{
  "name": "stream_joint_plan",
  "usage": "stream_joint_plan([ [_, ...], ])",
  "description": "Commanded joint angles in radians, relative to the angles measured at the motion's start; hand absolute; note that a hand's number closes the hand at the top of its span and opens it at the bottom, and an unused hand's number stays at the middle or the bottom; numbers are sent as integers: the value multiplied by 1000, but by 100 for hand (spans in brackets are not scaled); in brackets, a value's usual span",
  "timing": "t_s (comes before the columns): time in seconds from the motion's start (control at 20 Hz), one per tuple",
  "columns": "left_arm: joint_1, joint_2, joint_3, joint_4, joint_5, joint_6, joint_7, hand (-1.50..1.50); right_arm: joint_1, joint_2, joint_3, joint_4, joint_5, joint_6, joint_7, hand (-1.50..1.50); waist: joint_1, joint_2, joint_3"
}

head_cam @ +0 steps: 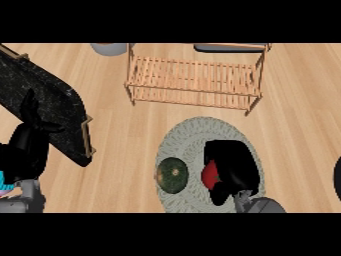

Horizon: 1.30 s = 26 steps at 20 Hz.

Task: Pick the tomato from the placemat and place it in the tiered shelf

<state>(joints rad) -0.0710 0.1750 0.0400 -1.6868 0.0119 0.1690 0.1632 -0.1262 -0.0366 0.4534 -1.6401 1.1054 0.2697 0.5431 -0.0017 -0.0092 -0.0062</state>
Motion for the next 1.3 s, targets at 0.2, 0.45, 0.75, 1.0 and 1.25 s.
stream_joint_plan([
  [0.2,-8,5,-7,29,6,-26,-10,0,-156,36,181,-250,-109,-306,498,150,24,-4,3],
  [0.45,-27,7,-8,3,-6,-6,31,0,-366,36,213,-306,22,-311,825,150,25,-8,1],
  [0.75,-25,9,6,11,-8,-6,-2,0,-544,36,155,-302,60,-185,942,150,15,-2,2],
  [1.0,-18,-3,-6,17,-21,0,-12,0,-630,36,96,-193,69,-233,943,150,22,4,4],
  [1.25,-12,23,29,15,37,-53,-14,0,-680,36,48,-99,55,-290,938,150,29,8,4],
])
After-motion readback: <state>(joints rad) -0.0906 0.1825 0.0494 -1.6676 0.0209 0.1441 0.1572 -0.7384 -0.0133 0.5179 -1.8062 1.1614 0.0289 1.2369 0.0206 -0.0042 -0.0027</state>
